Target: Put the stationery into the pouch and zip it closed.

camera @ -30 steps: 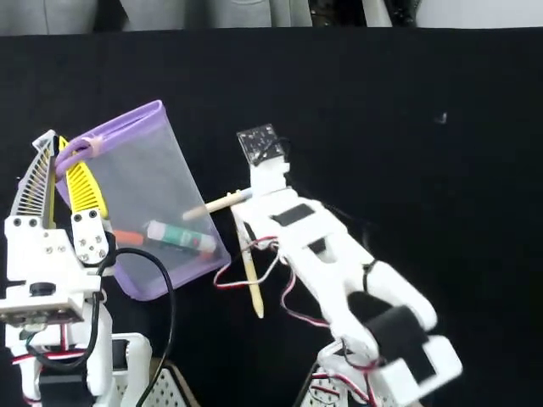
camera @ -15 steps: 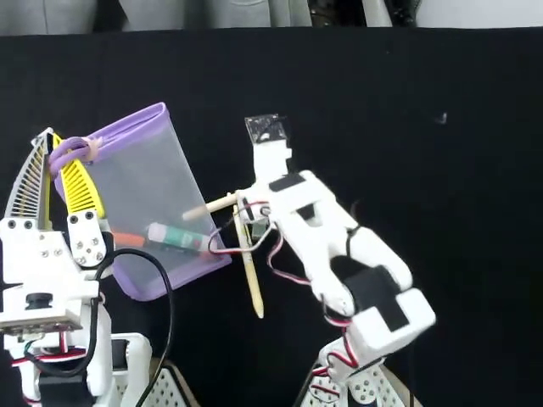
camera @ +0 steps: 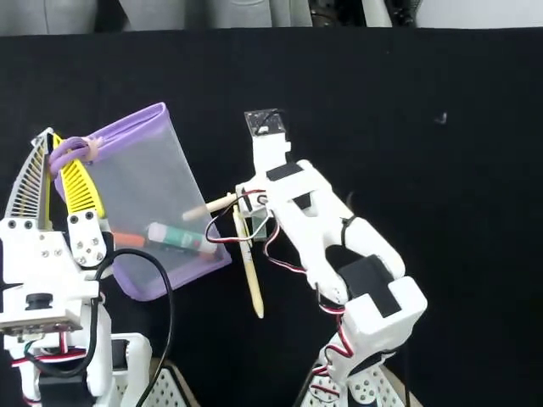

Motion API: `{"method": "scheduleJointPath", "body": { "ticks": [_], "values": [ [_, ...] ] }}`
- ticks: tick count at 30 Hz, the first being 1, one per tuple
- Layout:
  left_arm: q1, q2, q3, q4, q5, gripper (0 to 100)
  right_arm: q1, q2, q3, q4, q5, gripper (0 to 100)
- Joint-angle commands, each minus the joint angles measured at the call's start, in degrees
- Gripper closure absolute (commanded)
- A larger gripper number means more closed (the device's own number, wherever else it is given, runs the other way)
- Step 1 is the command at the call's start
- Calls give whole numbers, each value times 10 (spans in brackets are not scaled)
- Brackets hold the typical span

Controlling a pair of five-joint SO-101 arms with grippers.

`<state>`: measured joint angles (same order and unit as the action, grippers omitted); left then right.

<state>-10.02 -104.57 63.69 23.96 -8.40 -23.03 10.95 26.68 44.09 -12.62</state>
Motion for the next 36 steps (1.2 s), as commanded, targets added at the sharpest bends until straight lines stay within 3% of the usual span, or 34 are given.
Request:
{"method": "scheduleJointPath", "body": {
  "ticks": [1,12,19,23,30,36],
  "values": [
    [-1,-1,-29,-14,4,971,19,-44,-26,4,15,987],
    [104,-1,-86,-11,3,971,57,-375,-26,-18,35,987],
    [107,-1,-88,-11,4,971,50,-512,-26,-93,32,987],
    [107,-1,-88,-11,4,971,6,-534,-25,-146,32,987],
    [108,-1,-88,-11,4,971,-132,-558,7,-249,36,987],
    [108,-1,-88,-11,4,971,-171,-596,141,-395,36,987]
  ]
}}
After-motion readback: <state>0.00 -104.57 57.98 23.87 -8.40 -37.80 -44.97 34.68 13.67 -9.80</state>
